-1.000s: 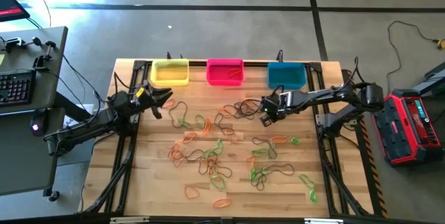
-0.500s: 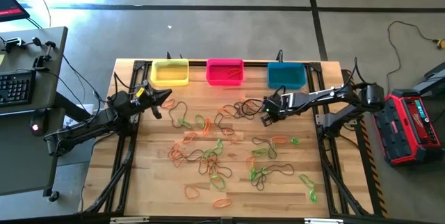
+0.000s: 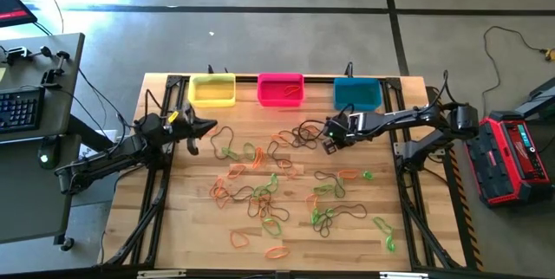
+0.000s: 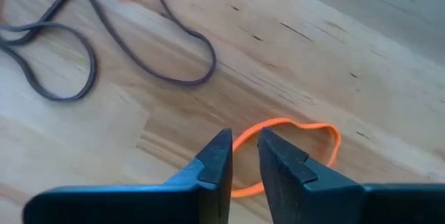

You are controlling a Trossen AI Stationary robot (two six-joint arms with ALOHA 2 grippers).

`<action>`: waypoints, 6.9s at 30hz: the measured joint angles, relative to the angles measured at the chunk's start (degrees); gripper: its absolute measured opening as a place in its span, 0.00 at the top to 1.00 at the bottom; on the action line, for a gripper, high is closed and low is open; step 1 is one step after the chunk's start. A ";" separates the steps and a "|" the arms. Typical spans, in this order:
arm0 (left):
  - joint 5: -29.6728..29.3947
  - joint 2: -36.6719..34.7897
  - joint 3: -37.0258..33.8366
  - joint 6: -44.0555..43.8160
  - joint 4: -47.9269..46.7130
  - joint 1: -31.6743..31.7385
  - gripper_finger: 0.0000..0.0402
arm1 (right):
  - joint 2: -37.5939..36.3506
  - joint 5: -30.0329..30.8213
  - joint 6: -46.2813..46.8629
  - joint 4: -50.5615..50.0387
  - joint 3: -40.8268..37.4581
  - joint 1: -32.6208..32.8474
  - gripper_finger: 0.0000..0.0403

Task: Sort rubber bands into baskets
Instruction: Put the orange rubber band into the pink bin

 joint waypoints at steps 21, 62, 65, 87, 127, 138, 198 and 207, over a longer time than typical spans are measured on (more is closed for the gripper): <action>0.17 0.17 0.00 -0.36 -4.74 0.00 0.94 | 3.23 0.48 5.47 2.84 0.04 0.02 0.94; -3.45 0.17 0.00 1.15 -4.63 0.02 0.94 | 22.48 -4.22 -41.56 18.45 38.00 -12.62 1.00; -3.46 0.17 0.00 1.15 -4.59 0.02 0.94 | 25.88 -4.78 -42.15 15.29 41.33 -14.12 1.00; -3.51 0.17 0.00 1.17 -5.35 0.02 0.94 | 29.46 -5.82 -43.65 12.59 43.69 -15.26 0.78; 2.03 0.20 0.00 5.63 -4.46 -0.03 0.99 | 25.83 -6.04 -44.62 38.70 36.17 -2.26 1.00; 4.70 0.97 0.00 4.01 -4.11 -1.18 0.99 | 16.22 1.67 -42.60 46.77 19.83 -0.31 1.00; 0.54 2.25 0.00 -0.28 -4.25 -1.51 1.00 | 16.73 -12.06 -43.55 28.46 15.13 -11.69 0.95; 0.52 2.86 -0.01 -0.28 -4.64 -1.51 1.00 | 17.28 -11.64 -42.27 19.43 17.27 -11.60 0.73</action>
